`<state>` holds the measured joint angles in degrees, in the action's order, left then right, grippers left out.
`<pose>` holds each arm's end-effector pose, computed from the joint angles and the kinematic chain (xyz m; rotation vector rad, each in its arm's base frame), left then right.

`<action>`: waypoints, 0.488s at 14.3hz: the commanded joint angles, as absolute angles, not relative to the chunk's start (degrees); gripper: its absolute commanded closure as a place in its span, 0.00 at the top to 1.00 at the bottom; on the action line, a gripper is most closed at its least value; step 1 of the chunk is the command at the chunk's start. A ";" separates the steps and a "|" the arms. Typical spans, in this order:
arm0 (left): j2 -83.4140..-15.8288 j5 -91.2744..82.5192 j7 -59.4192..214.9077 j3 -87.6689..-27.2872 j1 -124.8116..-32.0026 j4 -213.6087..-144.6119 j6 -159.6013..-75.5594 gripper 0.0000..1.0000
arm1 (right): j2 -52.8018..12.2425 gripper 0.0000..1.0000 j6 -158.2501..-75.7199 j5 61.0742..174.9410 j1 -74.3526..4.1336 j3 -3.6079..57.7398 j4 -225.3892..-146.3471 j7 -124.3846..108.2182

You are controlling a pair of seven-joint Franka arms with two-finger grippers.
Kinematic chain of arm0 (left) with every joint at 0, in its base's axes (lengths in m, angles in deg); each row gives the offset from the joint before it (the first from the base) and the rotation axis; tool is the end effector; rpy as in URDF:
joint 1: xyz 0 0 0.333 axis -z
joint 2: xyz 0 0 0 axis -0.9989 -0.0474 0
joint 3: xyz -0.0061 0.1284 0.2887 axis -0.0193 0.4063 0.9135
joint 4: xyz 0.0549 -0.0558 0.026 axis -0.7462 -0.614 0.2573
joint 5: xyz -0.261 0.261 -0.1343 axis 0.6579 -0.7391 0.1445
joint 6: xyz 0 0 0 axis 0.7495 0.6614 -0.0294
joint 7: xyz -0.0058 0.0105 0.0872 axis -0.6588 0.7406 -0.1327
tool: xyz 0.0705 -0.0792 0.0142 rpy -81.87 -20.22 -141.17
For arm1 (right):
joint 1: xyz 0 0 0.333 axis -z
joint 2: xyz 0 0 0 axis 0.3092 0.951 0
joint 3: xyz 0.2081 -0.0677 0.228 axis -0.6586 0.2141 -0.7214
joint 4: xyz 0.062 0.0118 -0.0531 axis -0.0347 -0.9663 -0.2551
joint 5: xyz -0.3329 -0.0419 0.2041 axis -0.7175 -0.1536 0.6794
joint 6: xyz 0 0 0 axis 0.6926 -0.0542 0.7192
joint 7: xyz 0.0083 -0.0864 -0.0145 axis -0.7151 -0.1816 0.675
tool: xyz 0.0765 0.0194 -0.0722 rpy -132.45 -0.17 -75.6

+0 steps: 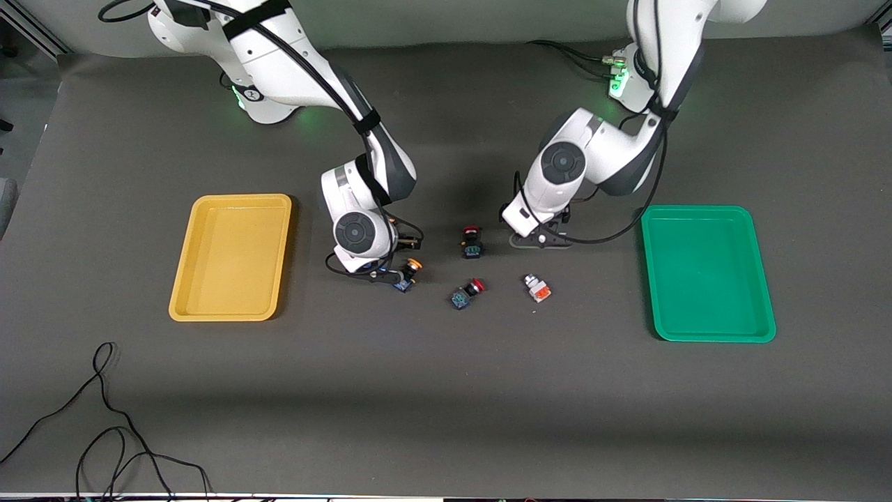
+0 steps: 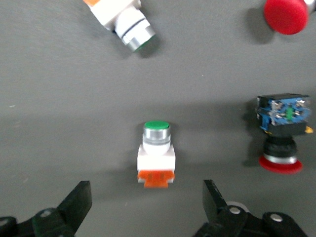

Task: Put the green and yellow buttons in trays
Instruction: 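Reach the right gripper to a black button while the left reaches a white button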

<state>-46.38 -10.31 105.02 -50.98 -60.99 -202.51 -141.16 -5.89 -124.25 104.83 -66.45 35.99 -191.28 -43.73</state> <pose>0.4428 -0.3470 0.2155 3.0914 -0.0316 -0.1978 0.4952 0.3616 0.1600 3.0512 -0.2942 -0.5165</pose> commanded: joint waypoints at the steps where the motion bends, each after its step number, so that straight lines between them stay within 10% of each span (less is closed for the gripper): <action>1: -49.57 -10.82 106.54 -50.23 -59.25 -202.18 -145.33 1.00 | -6.21 0.90 -124.23 106.21 -66.79 36.47 -192.39 -43.44; 3: -50.80 -10.82 106.54 -50.23 -59.24 -202.18 -146.57 0.99 | -6.30 0.62 -124.15 106.21 -66.79 36.47 -192.75 -43.44; 5: -51.25 -10.82 106.54 -50.23 -59.24 -202.18 -146.49 0.82 | -6.91 0.03 -123.27 106.21 -66.88 36.56 -192.75 -44.14; 7: -51.25 -10.82 106.80 -50.23 -59.42 -202.18 -146.23 0.45 | -8.23 0.00 -120.82 106.21 -66.79 36.91 -192.67 -44.40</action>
<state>-51.48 -10.31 105.09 -50.96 -60.32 -202.43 -146.36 -6.49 -123.33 105.16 -66.42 36.18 -192.00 -43.74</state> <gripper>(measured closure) 0.282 0.485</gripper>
